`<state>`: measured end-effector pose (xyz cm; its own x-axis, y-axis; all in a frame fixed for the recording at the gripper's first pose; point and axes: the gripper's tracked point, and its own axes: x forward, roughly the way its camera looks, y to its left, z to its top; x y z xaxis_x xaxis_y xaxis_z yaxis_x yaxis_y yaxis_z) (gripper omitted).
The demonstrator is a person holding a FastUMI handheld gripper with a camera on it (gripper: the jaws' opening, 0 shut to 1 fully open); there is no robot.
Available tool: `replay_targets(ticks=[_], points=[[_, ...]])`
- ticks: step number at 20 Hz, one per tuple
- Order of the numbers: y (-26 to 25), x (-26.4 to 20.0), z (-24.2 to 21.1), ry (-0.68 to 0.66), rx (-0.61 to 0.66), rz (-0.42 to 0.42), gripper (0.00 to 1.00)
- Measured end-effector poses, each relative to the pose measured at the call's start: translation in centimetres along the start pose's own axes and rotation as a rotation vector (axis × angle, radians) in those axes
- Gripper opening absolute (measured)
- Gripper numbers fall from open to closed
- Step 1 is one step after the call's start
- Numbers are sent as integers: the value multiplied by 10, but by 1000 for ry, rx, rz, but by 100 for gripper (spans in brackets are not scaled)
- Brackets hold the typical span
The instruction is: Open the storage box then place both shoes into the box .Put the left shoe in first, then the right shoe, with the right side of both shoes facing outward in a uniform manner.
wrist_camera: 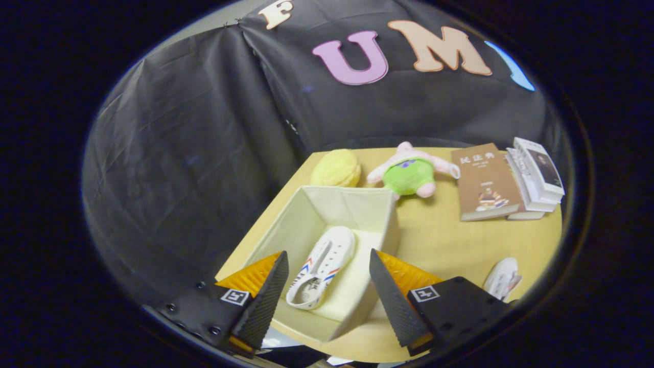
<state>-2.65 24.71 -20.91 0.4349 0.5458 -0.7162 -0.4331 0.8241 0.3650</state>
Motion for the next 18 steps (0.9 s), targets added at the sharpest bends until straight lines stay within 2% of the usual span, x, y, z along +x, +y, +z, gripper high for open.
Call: replay_targets(ticks=[7, 13, 18], points=[[-122, -61, -8, -69, -31, -151, 98], [-225, -85, -45, -12, -16, -265, 98], [-277, -90, -87, 69, 13, -327, 99]])
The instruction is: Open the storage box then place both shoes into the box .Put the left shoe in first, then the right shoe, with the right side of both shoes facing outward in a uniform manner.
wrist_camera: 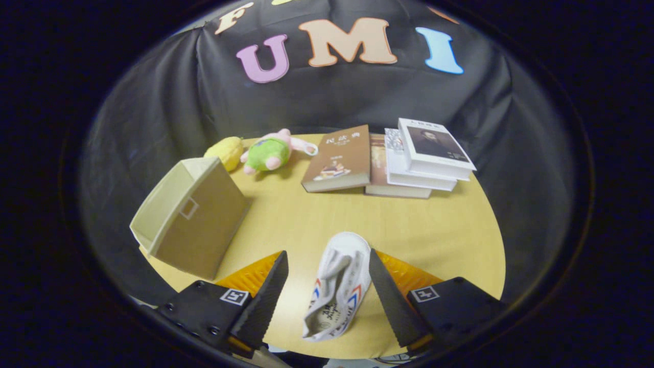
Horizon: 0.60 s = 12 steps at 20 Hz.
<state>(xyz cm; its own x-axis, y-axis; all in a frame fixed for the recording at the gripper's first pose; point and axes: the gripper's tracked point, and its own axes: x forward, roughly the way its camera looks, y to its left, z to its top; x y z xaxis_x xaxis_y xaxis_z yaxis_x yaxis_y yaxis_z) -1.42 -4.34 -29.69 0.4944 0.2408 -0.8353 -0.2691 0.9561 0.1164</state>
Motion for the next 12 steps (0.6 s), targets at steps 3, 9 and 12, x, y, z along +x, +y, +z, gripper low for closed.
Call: replay_targets(ticks=[3, 9, 12], points=[[-25, 14, -22, 65, 1, -28, 99], [-35, 39, -56, 177, 18, 15, 100], [-43, 51, -68, 234, 28, 22, 100]])
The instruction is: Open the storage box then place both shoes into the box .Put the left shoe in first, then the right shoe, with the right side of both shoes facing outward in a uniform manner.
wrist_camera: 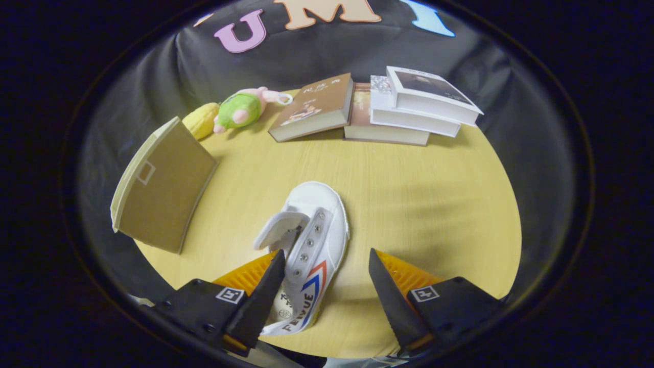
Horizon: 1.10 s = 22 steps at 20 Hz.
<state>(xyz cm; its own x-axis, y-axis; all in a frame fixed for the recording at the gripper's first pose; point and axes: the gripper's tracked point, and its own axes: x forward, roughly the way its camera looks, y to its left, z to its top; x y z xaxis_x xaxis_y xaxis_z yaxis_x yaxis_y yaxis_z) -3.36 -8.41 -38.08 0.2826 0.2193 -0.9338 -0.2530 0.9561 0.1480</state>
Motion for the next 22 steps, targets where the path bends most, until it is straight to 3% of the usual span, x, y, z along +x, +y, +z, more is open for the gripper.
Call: replay_targets(ticks=[2, 7, 10, 14, 15, 16, 17, 22], points=[[3, 4, -6, 37, 46, 27, 100], [14, 13, -26, 139, 163, 83, 72], [15, 13, -33, 160, 109, 28, 55], [13, 10, -32, 163, 62, -30, 39], [12, 12, -31, 153, 52, -39, 20], [10, 7, -31, 135, 93, -34, 20], [12, 8, -30, 127, 120, -22, 5], [21, -4, -20, 73, 270, 57, 4]])
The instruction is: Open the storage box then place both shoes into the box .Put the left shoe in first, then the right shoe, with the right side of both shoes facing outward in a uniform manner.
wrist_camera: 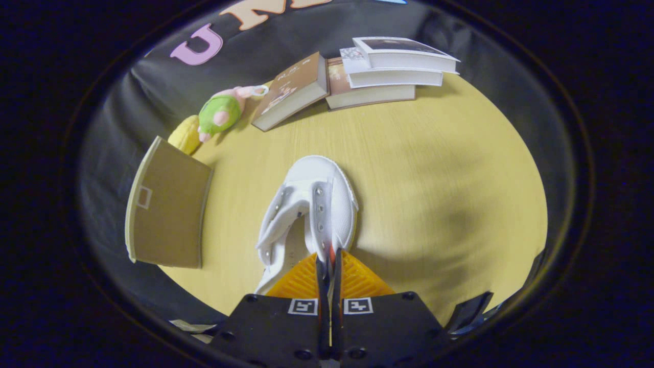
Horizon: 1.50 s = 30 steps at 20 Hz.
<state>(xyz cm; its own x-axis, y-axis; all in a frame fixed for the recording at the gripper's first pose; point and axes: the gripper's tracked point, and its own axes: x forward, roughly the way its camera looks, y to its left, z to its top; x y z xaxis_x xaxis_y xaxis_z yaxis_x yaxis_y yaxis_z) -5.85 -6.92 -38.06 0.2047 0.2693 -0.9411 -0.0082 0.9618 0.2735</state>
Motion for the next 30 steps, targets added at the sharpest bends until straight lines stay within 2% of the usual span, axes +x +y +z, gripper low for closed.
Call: replay_targets(ticks=[5, 8, 19, 30], points=[[15, -15, 10, -36, 83, 56, 4], [38, -29, 17, -51, 128, 122, 4], [153, -71, 46, -104, 141, 298, 4], [287, -97, 65, -152, 68, 412, 4]])
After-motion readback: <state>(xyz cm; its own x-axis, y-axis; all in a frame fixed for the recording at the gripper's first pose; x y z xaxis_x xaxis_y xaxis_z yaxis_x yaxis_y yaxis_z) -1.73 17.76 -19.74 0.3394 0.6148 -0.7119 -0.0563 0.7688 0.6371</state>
